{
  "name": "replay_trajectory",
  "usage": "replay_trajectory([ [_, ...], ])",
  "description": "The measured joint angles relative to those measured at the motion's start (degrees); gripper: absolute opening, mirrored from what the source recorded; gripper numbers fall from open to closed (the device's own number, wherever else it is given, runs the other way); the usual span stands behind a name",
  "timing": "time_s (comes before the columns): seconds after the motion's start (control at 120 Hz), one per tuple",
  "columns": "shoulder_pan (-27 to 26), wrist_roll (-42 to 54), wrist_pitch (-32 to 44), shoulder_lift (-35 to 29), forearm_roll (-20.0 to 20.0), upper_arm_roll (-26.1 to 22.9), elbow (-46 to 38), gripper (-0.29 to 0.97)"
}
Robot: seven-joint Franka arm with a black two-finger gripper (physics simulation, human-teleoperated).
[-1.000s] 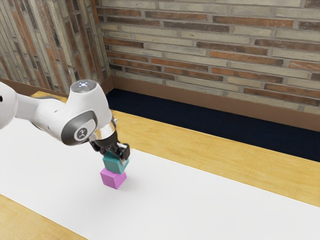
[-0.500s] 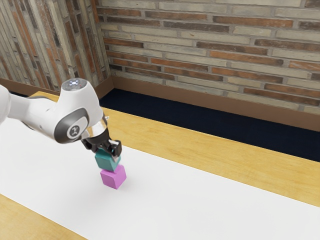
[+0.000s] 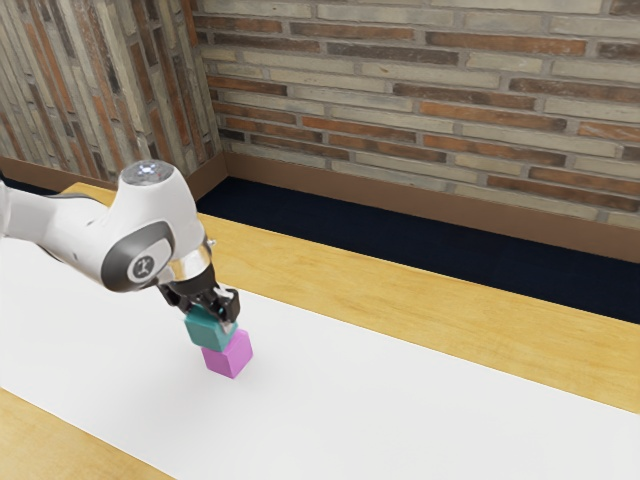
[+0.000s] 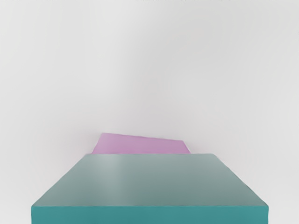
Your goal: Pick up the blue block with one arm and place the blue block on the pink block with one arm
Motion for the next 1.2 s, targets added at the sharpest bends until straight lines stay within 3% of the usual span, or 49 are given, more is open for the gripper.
replay_trajectory([
  [0.2, 0.75, 0.00, -1.63, -0.02, 0.53, 0.58, 0.42, 0.39],
  [0.383, 1.06, -0.01, -4.40, 0.78, 3.33, 0.51, 2.04, 0.40],
  [0.592, 0.68, 0.00, -6.55, -1.82, 4.88, -1.00, 2.19, 0.39],
  [1.2, 0.72, 0.02, -7.30, -2.46, 4.25, -2.63, 2.16, 0.36],
])
